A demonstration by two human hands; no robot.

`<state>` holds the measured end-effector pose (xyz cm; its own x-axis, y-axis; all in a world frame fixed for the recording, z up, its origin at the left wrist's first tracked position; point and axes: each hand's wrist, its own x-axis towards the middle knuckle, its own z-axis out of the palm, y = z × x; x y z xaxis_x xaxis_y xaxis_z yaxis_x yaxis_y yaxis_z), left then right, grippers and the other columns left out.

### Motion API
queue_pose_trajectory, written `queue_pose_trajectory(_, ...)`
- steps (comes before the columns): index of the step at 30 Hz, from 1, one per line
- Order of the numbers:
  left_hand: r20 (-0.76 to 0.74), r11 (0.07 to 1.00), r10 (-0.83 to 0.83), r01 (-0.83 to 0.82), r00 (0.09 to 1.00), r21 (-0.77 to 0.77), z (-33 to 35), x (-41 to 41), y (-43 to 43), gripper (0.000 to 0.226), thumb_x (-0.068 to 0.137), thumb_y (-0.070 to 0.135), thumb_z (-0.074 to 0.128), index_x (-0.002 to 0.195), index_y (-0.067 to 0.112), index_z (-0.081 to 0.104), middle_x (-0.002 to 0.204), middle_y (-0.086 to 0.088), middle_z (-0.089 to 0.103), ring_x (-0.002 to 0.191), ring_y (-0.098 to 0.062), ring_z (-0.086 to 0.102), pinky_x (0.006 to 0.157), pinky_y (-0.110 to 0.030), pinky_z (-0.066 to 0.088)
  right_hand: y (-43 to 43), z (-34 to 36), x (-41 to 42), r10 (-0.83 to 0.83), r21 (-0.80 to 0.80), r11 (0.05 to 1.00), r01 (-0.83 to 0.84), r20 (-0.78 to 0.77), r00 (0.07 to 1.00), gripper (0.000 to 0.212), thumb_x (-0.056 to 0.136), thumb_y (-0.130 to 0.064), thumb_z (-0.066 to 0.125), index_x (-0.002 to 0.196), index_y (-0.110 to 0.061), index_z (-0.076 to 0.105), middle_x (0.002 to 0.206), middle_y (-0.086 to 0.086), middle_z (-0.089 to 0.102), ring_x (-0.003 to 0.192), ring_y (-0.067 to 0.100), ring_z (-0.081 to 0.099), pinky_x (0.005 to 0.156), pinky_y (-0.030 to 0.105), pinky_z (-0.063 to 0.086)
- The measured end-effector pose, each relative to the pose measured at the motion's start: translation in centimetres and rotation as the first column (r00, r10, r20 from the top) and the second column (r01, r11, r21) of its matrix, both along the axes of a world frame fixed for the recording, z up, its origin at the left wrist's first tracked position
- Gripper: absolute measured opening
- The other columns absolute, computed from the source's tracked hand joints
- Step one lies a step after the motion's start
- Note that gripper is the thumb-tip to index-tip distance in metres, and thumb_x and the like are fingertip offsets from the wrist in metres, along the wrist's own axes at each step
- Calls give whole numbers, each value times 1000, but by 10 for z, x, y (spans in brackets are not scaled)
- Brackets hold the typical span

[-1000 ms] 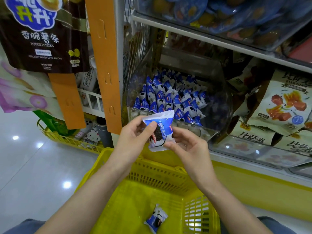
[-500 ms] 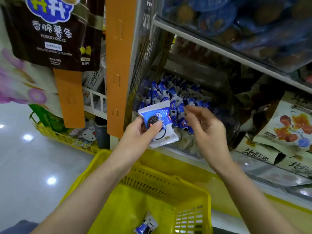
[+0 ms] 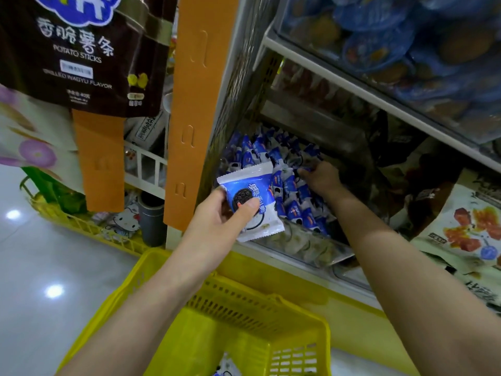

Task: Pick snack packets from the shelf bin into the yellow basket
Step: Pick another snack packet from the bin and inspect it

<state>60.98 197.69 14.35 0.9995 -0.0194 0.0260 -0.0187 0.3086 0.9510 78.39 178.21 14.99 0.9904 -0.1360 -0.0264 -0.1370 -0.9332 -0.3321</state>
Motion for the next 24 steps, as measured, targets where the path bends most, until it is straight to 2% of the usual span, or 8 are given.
queue_pose_trajectory(5,-7,1000,10,-10,1000,17,0,0,2,22,85,30,57,107,30,57,97,18,70,89,4,65,68,-8,48,-4,5,11,-34,-48,998,27,-144,989,52,88,-35,59,127,-2,50,130,17,53,119,30,50,95,33,40)
queue_pose_trajectory(8,-14,999,19,-19,1000,29,0,0,2,25,82,35,58,107,31,57,96,19,70,90,4,64,69,-8,49,-1,4,12,-28,-31,999,25,-127,991,44,86,-32,63,119,-4,56,124,16,57,114,29,53,94,35,43)
queue_pose_trajectory(11,-26,999,22,-21,999,38,1,0,1,21,85,31,57,106,30,57,94,20,70,87,5,64,66,-7,47,5,-1,11,-22,66,997,26,-62,998,35,85,-17,63,118,-6,56,126,13,54,116,26,51,90,28,39)
queue_pose_trajectory(14,-37,999,14,-12,999,34,3,-2,1,20,86,28,57,106,28,57,93,20,70,86,5,65,65,-7,47,5,-9,8,-64,211,975,67,-21,998,34,85,-10,62,116,1,54,121,18,56,111,28,54,87,30,43)
queue_pose_trajectory(17,-62,999,28,-25,998,44,4,-2,2,20,87,28,56,106,29,57,90,18,71,83,6,65,65,-8,47,2,-7,-2,-115,248,965,81,127,985,30,88,-14,60,113,2,53,109,19,62,99,29,59,78,31,45)
queue_pose_trajectory(19,-109,999,43,-40,993,29,3,-1,2,17,91,25,54,108,27,56,92,12,70,85,3,64,74,-15,49,4,6,-12,-135,267,962,56,287,948,30,91,-18,55,114,2,51,99,17,63,88,26,61,75,34,47)
queue_pose_trajectory(22,-175,997,65,-72,982,-34,5,0,2,17,93,19,51,109,18,54,94,6,62,85,-3,60,85,-25,47,12,34,-38,-138,339,940,-27,453,881,22,92,-22,54,93,0,57,72,1,57,61,7,52,59,24,42)
queue_pose_trajectory(24,-119,997,60,-65,991,-38,8,-1,2,20,91,21,52,111,19,54,92,9,63,79,4,60,81,-22,48,24,49,-67,-82,460,870,-179,492,866,12,90,-21,58,90,-12,51,73,-9,52,60,-3,52,52,13,43)
